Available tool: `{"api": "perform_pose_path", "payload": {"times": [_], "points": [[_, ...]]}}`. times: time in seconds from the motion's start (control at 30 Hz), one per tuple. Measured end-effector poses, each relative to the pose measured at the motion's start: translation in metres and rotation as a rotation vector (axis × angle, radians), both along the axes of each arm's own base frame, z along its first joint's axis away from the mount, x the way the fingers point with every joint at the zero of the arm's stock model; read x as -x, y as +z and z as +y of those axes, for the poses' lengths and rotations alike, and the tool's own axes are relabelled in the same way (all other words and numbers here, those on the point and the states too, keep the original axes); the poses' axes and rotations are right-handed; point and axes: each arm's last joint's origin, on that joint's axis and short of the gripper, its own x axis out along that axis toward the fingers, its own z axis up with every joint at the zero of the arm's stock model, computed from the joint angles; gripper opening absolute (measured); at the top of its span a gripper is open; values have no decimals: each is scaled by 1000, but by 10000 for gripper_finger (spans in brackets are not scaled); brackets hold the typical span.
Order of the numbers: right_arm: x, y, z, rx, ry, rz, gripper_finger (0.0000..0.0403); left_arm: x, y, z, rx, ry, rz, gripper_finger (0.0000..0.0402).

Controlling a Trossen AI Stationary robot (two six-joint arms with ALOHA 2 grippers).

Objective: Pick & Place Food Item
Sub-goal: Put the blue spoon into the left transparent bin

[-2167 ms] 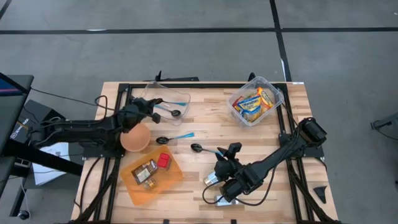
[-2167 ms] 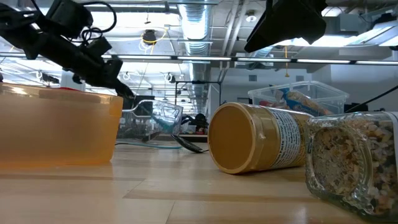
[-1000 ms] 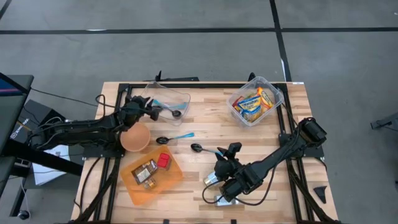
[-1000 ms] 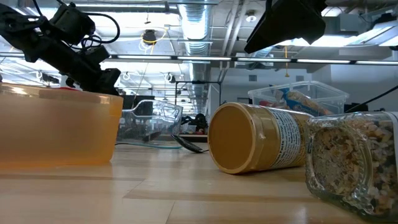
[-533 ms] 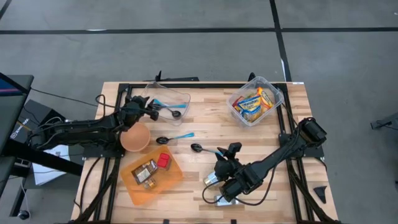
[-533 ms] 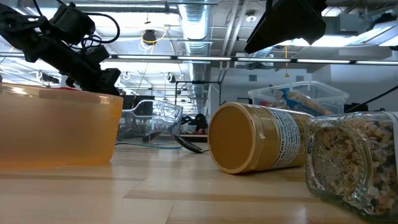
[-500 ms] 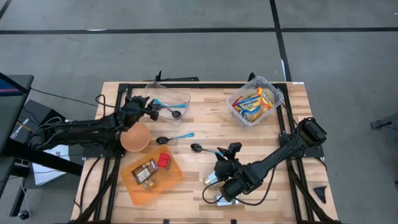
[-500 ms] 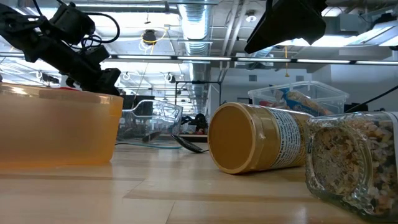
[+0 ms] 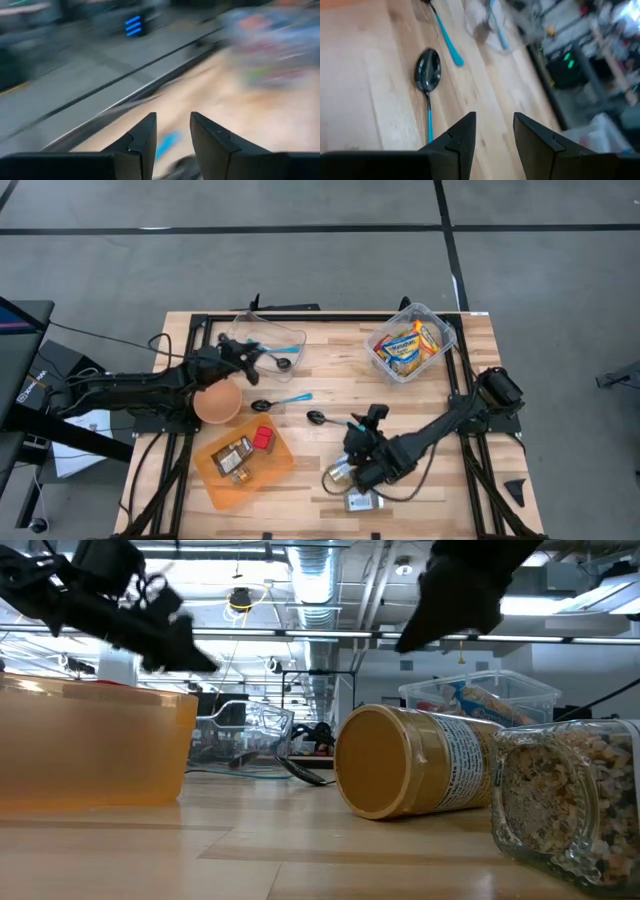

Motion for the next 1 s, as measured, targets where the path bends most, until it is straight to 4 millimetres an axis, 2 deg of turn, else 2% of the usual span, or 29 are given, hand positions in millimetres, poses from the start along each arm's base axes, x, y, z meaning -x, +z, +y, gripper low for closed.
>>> {"api": "perform_pose_path", "payload": {"times": [0.2, 0.4, 0.57, 0.8, 1.0], "points": [[-17, -12, -30, -150, -110, -59, 127, -14, 24, -31, -78, -442, -232, 112], [-34, -29, -37, -298, 14, -110, 127, -14, 47, -63, -150, -713, -467, 112], [-40, -29, -37, -340, 70, -141, 127, -10, 57, -80, -201, -807, -577, 112], [-40, -30, -37, -347, 61, -138, 127, -12, 54, -91, -307, -809, -519, 112], [-41, -30, -41, -367, 54, -144, 127, -12, 54, -92, -328, -771, -502, 112]]}}
